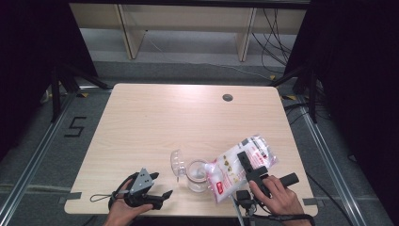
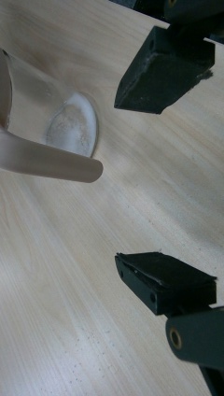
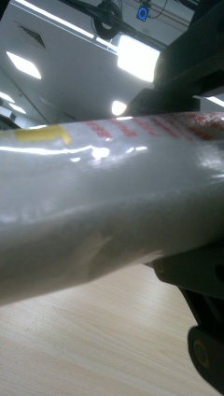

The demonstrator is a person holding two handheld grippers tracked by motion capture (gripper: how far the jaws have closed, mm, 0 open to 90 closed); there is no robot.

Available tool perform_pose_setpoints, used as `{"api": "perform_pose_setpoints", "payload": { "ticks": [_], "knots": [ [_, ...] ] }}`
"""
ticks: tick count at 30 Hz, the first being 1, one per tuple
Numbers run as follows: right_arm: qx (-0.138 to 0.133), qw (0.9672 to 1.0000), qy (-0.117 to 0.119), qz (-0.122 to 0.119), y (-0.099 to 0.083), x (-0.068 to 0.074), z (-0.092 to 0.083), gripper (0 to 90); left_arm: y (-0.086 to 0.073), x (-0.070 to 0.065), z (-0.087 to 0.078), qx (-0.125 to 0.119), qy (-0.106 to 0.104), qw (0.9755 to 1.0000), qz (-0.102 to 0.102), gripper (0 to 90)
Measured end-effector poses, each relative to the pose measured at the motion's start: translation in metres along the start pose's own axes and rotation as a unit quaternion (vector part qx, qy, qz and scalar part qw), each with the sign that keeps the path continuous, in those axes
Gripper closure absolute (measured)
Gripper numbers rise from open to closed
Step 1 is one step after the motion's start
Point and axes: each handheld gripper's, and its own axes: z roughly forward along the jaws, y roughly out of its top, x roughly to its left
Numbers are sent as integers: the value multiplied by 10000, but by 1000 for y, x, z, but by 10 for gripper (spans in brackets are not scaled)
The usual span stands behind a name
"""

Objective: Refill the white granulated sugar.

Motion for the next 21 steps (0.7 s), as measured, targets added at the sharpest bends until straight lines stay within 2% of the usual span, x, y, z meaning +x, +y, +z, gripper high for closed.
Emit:
{"api": "perform_pose_setpoints", "payload": {
  "ticks": [1, 4, 8, 9, 10, 11, 13, 14, 15, 16, 17, 18, 19, 20, 21],
  "knots": [
    [-3, 10000, -26, 58, 0, 1, -1, 536, 0, -1, 0, -29, -6, 10000, -34, 204],
    [-48, 10000, -35, -63, 0, -1, -2, 537, 0, -1, 0, -41, -9, 10000, -44, 204],
    [-87, 9999, -91, -76, 2, -2, -4, 538, 0, -1, 0, -39, -8, 10000, -41, 204],
    [-63, 10000, -53, 4, 2, 0, -5, 538, 0, 0, -1, -19, -5, 10000, -14, 204],
    [-110, 9999, -74, -63, 3, 0, -5, 539, 0, 1, -1, -3, 11, 10000, 14, 204],
    [-207, 9997, -118, 3, 4, 0, -5, 541, 0, 0, -1, -25, -6, 10000, -17, 204],
    [-152, 9999, -60, -56, 6, -3, -6, 543, 0, 0, 0, -21, -5, 10000, -17, 204],
    [-159, 9995, -133, 222, 6, 1, -6, 544, 0, 0, 0, -21, -4, 10000, -16, 204],
    [-226, 9997, -68, -55, 7, -4, -5, 545, 0, -1, 0, -46, -9, 10000, -45, 204],
    [-166, 9999, -12, -25, 8, -4, -6, 546, 0, 0, 0, -39, -8, 10000, -37, 204],
    [-232, 9996, -128, 41, 8, -2, -5, 547, 0, -1, 0, -43, -9, 10000, -42, 204],
    [-114, 9999, 27, 48, 9, -3, -7, 548, 0, -1, 0, -43, -9, 10000, -42, 204],
    [-216, 9997, 17, -94, 10, -6, -5, 549, 0, 0, -1, -11, -2, 10000, 56, 204],
    [-302, 9994, -129, 76, 10, -3, -4, 550, 0, 0, -1, -11, -2, 10000, 56, 204],
    [-220, 9996, 97, 112, 11, -4, -4, 551, 0, 0, -1, -18, 12, 10000, 22, 204]
  ]
}}
